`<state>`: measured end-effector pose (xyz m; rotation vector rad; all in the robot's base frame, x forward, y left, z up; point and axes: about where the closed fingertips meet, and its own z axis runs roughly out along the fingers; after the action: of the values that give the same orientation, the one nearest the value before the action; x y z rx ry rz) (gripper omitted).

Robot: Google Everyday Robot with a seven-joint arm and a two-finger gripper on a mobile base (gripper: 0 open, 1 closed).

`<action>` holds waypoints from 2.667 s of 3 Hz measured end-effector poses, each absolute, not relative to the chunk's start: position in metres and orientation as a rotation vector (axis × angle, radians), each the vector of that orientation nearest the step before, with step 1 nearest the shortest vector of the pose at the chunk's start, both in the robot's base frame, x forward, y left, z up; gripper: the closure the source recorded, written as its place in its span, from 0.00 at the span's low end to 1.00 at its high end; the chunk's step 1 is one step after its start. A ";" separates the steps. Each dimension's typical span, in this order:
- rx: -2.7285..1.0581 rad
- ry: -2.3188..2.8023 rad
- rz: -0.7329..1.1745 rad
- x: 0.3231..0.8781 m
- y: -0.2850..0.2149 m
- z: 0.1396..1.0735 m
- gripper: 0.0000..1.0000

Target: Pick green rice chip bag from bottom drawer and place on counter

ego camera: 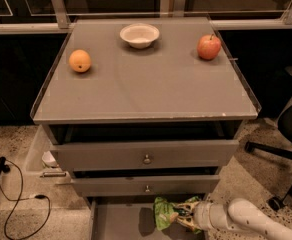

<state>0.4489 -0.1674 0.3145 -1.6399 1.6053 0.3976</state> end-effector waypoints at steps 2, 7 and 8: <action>-1.750 1.408 0.177 0.401 -0.161 0.449 1.00; -1.676 1.352 0.196 0.391 -0.185 0.634 1.00; -1.736 1.252 0.151 0.387 -0.166 0.703 1.00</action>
Offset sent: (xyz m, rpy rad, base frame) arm -0.0758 0.0019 0.2264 -0.1420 -0.3698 0.1097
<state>0.3869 -0.1656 0.7033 -1.7356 1.2520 0.1509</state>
